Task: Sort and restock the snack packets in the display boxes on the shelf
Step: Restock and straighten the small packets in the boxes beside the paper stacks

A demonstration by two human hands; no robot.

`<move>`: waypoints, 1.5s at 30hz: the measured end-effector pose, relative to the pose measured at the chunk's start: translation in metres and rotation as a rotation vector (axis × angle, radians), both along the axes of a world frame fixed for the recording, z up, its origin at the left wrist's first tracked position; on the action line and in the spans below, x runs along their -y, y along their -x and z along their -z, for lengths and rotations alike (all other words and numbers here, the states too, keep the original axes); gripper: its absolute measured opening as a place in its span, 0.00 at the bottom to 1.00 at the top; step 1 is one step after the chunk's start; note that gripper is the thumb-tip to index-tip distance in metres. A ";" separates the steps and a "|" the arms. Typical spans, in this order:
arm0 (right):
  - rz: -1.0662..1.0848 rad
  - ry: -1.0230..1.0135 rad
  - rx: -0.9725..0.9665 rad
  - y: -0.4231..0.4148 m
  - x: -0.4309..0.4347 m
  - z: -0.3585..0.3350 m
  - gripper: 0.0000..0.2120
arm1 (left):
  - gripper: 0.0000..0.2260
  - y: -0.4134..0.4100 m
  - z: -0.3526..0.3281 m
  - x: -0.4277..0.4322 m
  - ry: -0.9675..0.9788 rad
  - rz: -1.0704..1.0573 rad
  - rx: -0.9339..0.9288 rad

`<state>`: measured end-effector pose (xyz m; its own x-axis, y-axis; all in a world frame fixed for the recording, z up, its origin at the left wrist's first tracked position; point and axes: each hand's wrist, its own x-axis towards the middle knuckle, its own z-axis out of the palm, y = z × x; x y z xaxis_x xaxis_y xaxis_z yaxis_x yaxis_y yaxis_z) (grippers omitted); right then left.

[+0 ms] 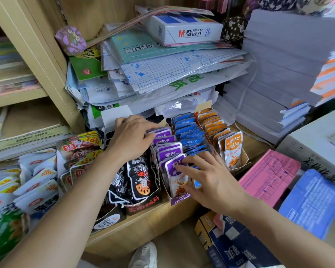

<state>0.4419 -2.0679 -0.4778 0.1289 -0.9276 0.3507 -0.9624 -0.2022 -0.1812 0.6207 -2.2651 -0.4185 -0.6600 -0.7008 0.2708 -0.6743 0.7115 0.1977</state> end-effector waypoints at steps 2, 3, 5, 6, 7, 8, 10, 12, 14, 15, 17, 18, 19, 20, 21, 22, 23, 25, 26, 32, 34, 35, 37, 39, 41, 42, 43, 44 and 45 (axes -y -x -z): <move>0.043 -0.022 -0.084 -0.003 0.002 0.003 0.25 | 0.15 -0.001 0.000 0.002 -0.017 0.004 -0.004; 0.069 -0.018 -0.111 -0.004 0.003 0.002 0.26 | 0.15 -0.001 0.000 0.002 -0.027 0.005 -0.005; 0.110 -0.001 -0.127 -0.006 0.004 0.001 0.26 | 0.15 -0.001 0.000 0.002 -0.033 0.010 0.003; 0.117 0.005 -0.125 -0.007 0.004 0.000 0.25 | 0.15 -0.001 -0.001 0.002 -0.036 0.014 0.011; 0.113 0.007 -0.120 -0.007 0.004 0.000 0.25 | 0.16 -0.001 -0.002 0.002 -0.040 0.016 0.023; 0.100 0.009 -0.110 -0.006 0.003 -0.001 0.23 | 0.17 -0.002 -0.002 0.001 -0.045 0.019 0.034; 0.074 0.011 -0.076 -0.003 0.001 -0.004 0.23 | 0.19 -0.003 -0.003 -0.003 -0.049 0.036 0.050; 0.076 -0.019 -0.039 0.000 0.001 -0.006 0.28 | 0.17 -0.004 -0.005 -0.009 -0.017 0.077 0.033; 0.081 -0.065 -0.024 0.001 0.002 -0.006 0.32 | 0.12 -0.006 -0.008 -0.019 0.010 0.138 -0.017; 0.074 -0.081 -0.035 0.001 0.003 -0.005 0.32 | 0.10 -0.009 -0.010 -0.024 -0.003 0.169 -0.035; 0.049 -0.093 -0.041 0.002 0.004 -0.003 0.30 | 0.10 -0.016 -0.010 -0.037 -0.047 0.229 -0.021; 0.030 -0.092 -0.025 0.004 0.004 -0.004 0.29 | 0.10 -0.020 -0.008 -0.045 -0.058 0.252 0.003; 0.016 -0.090 0.000 0.006 0.004 -0.006 0.28 | 0.11 -0.024 -0.005 -0.052 -0.058 0.266 0.022; 0.013 -0.084 0.029 0.010 0.003 -0.009 0.28 | 0.12 -0.026 -0.003 -0.060 -0.052 0.266 0.034; 0.025 -0.082 0.056 0.015 0.002 -0.011 0.29 | 0.14 -0.028 0.000 -0.066 -0.039 0.256 0.043; 0.049 -0.081 0.079 0.020 0.000 -0.015 0.31 | 0.15 -0.028 0.002 -0.071 -0.017 0.242 0.057; 0.073 -0.085 0.097 0.025 -0.002 -0.017 0.33 | 0.15 -0.029 0.004 -0.075 0.007 0.227 0.079; 0.103 -0.144 0.115 0.036 -0.010 -0.023 0.38 | 0.16 -0.029 0.009 -0.078 0.060 0.197 0.136; 0.106 -0.193 0.117 0.040 -0.014 -0.025 0.40 | 0.16 -0.030 0.011 -0.080 0.089 0.179 0.165; 0.130 -0.090 0.102 0.063 -0.019 -0.025 0.21 | 0.23 -0.026 0.016 -0.110 0.170 0.170 0.162; 0.135 -0.040 0.136 0.063 -0.015 -0.023 0.15 | 0.22 -0.022 0.022 -0.120 0.186 0.249 0.135; 0.147 -0.018 0.156 0.062 -0.012 -0.022 0.13 | 0.21 -0.020 0.027 -0.125 0.184 0.280 0.141; 0.157 0.003 0.186 0.060 -0.007 -0.021 0.12 | 0.19 -0.017 0.036 -0.132 0.160 0.307 0.189; 0.139 -0.020 0.206 0.060 -0.006 -0.021 0.12 | 0.17 -0.015 0.044 -0.135 0.150 0.306 0.254; 0.095 -0.070 0.219 0.062 -0.010 -0.021 0.15 | 0.13 -0.014 0.050 -0.136 0.164 0.300 0.288; 0.075 -0.093 0.217 0.063 -0.013 -0.021 0.18 | 0.11 -0.013 0.051 -0.136 0.174 0.294 0.289; 0.066 -0.111 0.215 0.064 -0.016 -0.022 0.20 | 0.09 -0.013 0.052 -0.136 0.187 0.290 0.285; 0.065 -0.114 0.215 0.064 -0.019 -0.024 0.21 | 0.06 -0.012 0.053 -0.136 0.202 0.285 0.280; 0.070 -0.094 0.217 0.065 -0.022 -0.025 0.21 | 0.04 -0.012 0.054 -0.136 0.214 0.278 0.274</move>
